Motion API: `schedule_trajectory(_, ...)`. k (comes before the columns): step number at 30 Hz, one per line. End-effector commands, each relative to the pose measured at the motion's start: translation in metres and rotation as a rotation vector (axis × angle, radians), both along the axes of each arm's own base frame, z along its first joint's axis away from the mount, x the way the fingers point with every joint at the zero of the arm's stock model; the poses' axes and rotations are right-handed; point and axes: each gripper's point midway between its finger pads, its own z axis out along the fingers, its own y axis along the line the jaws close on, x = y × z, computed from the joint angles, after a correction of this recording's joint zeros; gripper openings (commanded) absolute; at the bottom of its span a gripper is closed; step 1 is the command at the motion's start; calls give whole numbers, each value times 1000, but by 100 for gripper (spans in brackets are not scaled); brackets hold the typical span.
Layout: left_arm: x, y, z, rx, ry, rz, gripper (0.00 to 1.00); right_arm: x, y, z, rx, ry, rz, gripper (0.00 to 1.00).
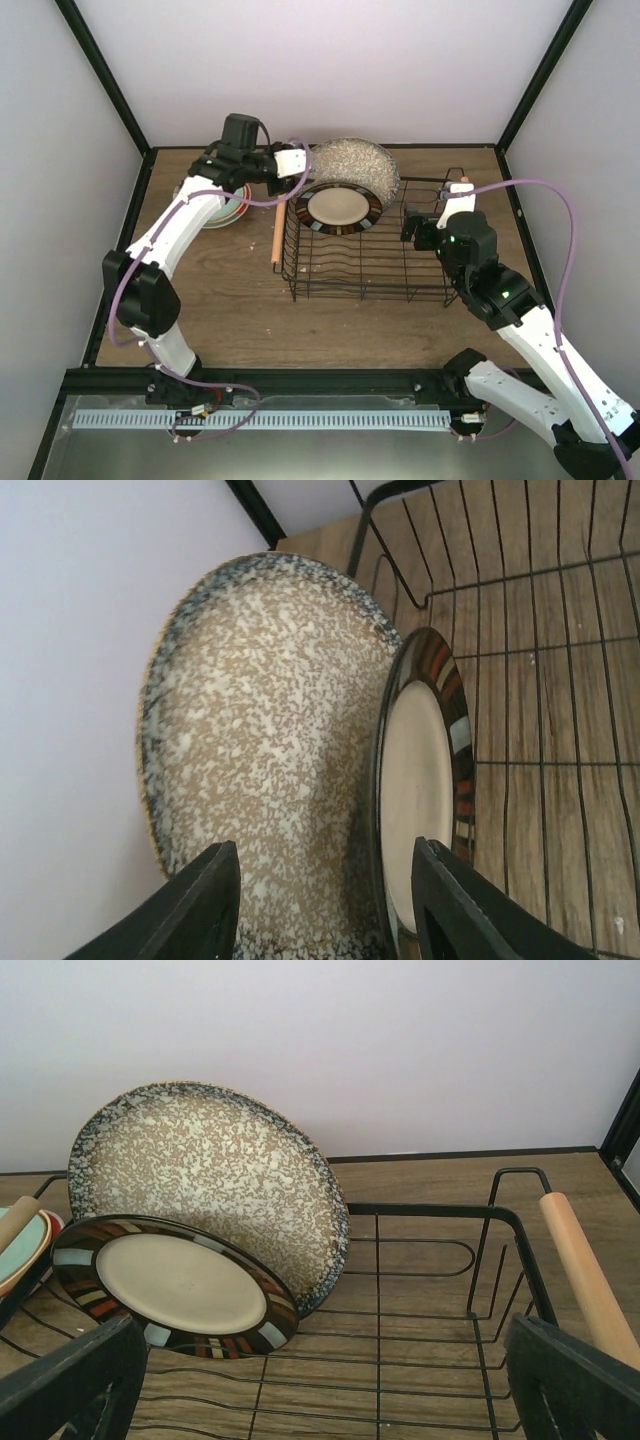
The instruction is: Unload the plates from the dish rack
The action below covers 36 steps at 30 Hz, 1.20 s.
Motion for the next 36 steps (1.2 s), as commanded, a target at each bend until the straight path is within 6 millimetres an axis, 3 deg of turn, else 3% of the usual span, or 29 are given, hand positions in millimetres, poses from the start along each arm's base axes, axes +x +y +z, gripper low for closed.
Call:
schedule_trajectory(1, -6, -16, -22, 104, -84, -103, 47, 0, -6, 8, 4, -10, -27, 100)
schedule_trajectory(8, -3, -35, -46, 163, -89, -140, 41, -1, -7, 7, 6, -5, -27, 100)
schedule_trajectory(19, 18, -51, -57, 174, -70, -127, 43, -8, -15, 7, 1, 2, -53, 100)
schedule_trajectory(29, 23, -61, -76, 198, -45, -126, 41, -11, -20, 9, -2, 5, -70, 100)
schedule_trajectory(36, 20, -62, -86, 212, -6, -130, 22, -15, -24, 10, 7, 2, -82, 100)
